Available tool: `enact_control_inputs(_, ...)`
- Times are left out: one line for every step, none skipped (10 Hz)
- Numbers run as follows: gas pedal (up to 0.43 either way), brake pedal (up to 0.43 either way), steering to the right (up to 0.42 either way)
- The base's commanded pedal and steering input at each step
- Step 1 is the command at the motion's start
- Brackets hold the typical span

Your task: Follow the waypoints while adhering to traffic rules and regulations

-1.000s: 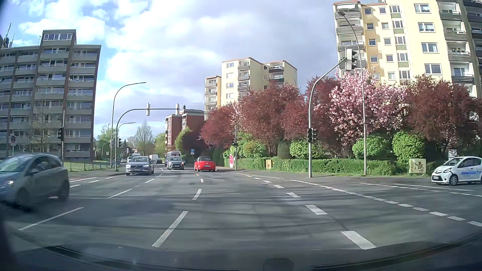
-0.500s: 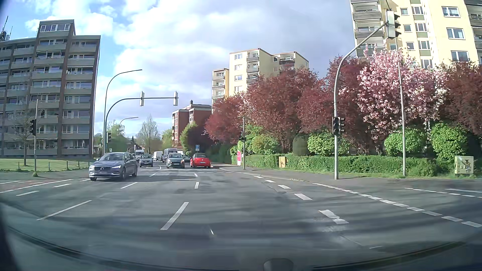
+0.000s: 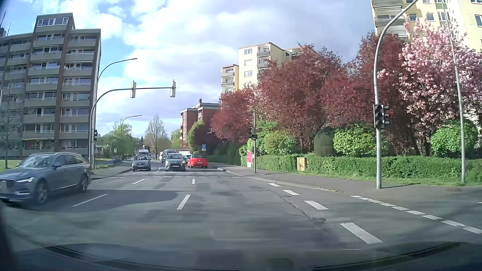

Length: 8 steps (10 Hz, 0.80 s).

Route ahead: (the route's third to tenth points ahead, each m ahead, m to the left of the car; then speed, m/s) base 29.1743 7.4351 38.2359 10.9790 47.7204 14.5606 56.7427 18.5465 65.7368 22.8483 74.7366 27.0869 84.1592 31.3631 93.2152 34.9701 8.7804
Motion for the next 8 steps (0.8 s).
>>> enact_control_inputs(0.000,0.000,-0.039)
enact_control_inputs(0.000,0.000,-0.039)
enact_control_inputs(0.000,0.000,-0.039)
enact_control_inputs(0.000,0.000,-0.040)
enact_control_inputs(0.000,0.000,-0.043)
enact_control_inputs(0.000,0.000,-0.053)
enact_control_inputs(0.000,0.000,-0.064)
enact_control_inputs(0.000,0.000,-0.065)
